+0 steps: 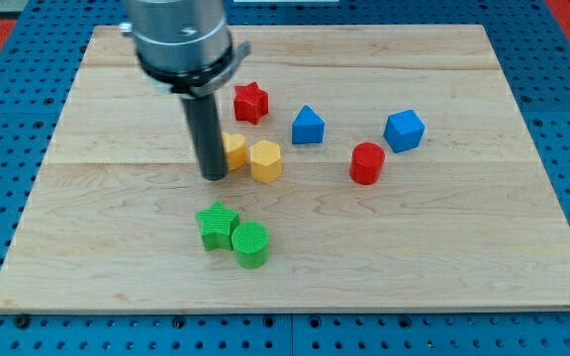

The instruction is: Push the red circle into the right of the yellow hexagon

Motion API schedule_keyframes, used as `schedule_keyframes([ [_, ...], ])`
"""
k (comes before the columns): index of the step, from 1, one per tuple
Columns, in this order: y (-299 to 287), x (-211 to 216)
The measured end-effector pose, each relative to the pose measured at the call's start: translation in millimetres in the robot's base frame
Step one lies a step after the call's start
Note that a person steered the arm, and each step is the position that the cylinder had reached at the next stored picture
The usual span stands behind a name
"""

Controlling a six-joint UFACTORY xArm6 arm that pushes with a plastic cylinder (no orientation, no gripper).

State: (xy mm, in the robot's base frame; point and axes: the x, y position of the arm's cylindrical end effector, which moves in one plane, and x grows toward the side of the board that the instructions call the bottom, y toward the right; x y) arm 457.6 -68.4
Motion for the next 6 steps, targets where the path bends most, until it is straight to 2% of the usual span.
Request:
schedule_keyframes([
  [1,33,-6],
  [2,52,20],
  [3,147,21],
  [4,234,-11],
  [5,175,-39],
  [6,105,-44],
])
